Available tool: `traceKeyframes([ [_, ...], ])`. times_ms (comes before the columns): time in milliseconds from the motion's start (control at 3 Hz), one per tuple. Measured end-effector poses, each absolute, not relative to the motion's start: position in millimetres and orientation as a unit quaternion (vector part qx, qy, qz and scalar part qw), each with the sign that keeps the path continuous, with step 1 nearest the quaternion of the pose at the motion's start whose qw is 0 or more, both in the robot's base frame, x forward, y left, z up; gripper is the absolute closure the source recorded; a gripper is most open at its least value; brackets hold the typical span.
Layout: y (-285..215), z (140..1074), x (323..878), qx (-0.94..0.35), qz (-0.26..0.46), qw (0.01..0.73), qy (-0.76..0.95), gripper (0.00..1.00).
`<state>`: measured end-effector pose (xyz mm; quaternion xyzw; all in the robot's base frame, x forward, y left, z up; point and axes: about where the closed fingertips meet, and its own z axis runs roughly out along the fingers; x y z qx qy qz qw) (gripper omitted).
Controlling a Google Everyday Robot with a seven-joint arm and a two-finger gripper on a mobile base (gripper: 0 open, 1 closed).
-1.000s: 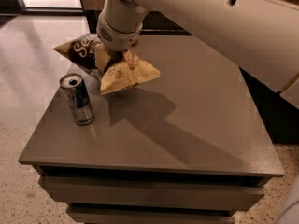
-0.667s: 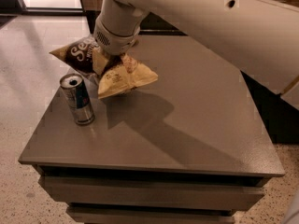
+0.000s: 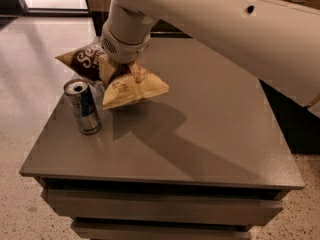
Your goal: Move brown chip bag near redbull can
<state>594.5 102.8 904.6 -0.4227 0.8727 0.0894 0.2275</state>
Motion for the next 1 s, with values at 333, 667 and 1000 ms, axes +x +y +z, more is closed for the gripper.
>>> traceKeyframes([
  [333, 95.9, 904.1, 596.6, -0.397, 0.080, 0.239, 0.882, 0.38],
  [667, 87.3, 905.2, 602.0, -0.373, 0.070, 0.251, 0.891, 0.14],
  [1000, 83.8, 905.1, 607.2, -0.360, 0.069, 0.258, 0.894, 0.00],
])
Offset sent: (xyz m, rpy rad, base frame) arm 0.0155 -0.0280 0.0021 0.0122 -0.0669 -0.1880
